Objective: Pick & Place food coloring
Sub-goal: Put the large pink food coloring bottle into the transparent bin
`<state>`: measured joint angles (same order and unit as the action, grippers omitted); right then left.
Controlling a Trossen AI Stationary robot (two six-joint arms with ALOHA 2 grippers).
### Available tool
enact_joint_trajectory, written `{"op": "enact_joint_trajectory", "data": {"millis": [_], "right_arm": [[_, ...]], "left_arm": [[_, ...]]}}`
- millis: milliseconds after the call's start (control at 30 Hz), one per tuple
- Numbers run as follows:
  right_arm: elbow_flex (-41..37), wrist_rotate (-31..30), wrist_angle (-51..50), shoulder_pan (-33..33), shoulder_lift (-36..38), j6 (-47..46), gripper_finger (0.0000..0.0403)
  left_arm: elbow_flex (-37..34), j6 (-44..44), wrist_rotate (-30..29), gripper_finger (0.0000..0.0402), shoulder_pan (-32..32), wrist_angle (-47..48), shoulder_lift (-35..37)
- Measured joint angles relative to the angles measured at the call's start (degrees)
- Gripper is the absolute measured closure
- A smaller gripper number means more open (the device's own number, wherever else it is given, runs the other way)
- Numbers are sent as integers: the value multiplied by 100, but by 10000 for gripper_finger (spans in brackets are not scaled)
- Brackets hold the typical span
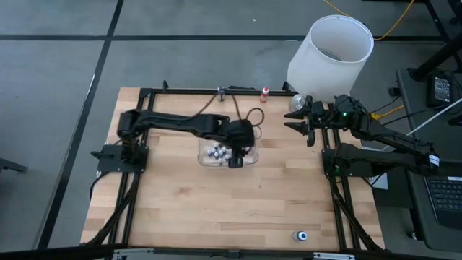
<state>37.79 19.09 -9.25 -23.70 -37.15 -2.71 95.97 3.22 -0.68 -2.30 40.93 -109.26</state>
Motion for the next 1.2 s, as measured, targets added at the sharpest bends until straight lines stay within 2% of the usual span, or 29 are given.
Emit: {"op": "enact_joint_trajectory", "data": {"millis": [233, 533, 1200], "right_arm": [[-1, 2, -3, 0, 1, -8, 250], [-1, 1, -4, -2, 2, -1, 250], [-1, 2, -5, -1, 2, -1, 250]], "left_arm": [[89, 85, -133, 254, -16, 429, -453], [96, 312, -215, 254, -64, 290, -836], [96, 297, -291, 254, -328, -90, -939]]}}
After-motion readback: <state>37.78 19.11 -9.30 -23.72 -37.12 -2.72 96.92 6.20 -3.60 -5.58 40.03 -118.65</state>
